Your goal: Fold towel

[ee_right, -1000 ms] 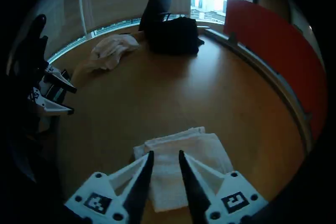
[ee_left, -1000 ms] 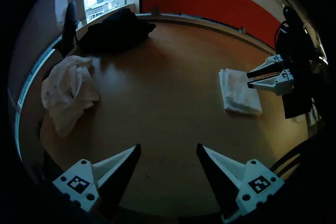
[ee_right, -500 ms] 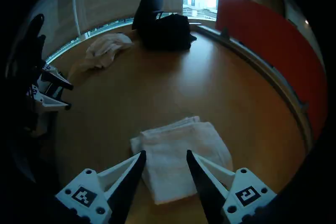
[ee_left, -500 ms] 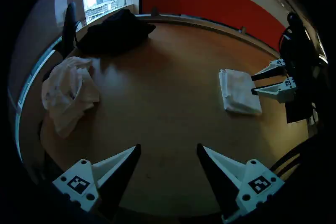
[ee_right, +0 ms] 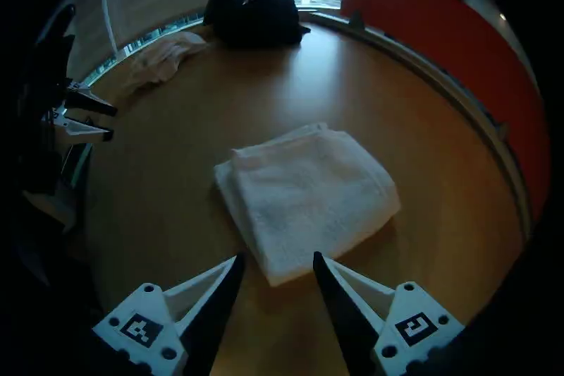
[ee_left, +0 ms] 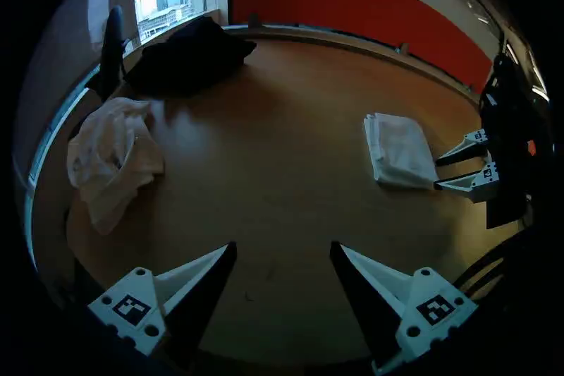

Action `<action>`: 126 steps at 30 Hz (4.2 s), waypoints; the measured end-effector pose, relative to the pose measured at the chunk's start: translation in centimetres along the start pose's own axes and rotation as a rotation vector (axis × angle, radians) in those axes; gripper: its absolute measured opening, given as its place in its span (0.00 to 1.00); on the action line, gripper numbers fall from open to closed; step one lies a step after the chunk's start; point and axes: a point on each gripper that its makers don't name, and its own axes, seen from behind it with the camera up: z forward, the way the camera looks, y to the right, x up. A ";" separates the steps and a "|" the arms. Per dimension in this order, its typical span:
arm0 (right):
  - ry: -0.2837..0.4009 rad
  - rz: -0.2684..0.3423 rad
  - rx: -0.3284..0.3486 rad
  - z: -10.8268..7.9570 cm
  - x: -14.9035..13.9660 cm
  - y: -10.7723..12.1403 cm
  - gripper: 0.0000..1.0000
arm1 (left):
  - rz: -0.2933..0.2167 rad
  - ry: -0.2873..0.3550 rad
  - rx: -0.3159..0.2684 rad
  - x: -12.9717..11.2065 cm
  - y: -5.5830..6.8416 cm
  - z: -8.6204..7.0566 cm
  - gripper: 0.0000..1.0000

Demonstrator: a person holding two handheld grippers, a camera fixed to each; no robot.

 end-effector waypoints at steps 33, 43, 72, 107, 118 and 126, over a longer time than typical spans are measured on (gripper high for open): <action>-0.028 0.100 -0.074 0.9 -2.6 -0.3 0.31 | 0.052 0.111 -0.032 -0.1 -0.5 -0.2 0.98; -0.013 0.120 -0.070 0.6 -2.3 -0.2 0.03 | 0.070 0.118 -0.024 -0.4 -1.0 -0.3 0.98; 0.201 -0.026 -0.137 -10.1 13.6 6.2 0.03 | 0.093 0.157 -0.040 1.9 -0.5 -0.9 0.98; 0.110 0.116 -0.306 -24.4 0.9 22.1 0.03 | 0.140 0.147 -0.058 3.2 2.0 -0.4 0.98; 0.053 0.185 -0.382 -27.7 -4.6 27.1 0.03 | 0.152 0.136 -0.057 3.3 2.6 -0.5 0.98; 0.023 0.227 -0.422 -29.4 -7.6 29.8 0.03 | 0.166 0.132 -0.056 3.6 3.2 -0.5 0.98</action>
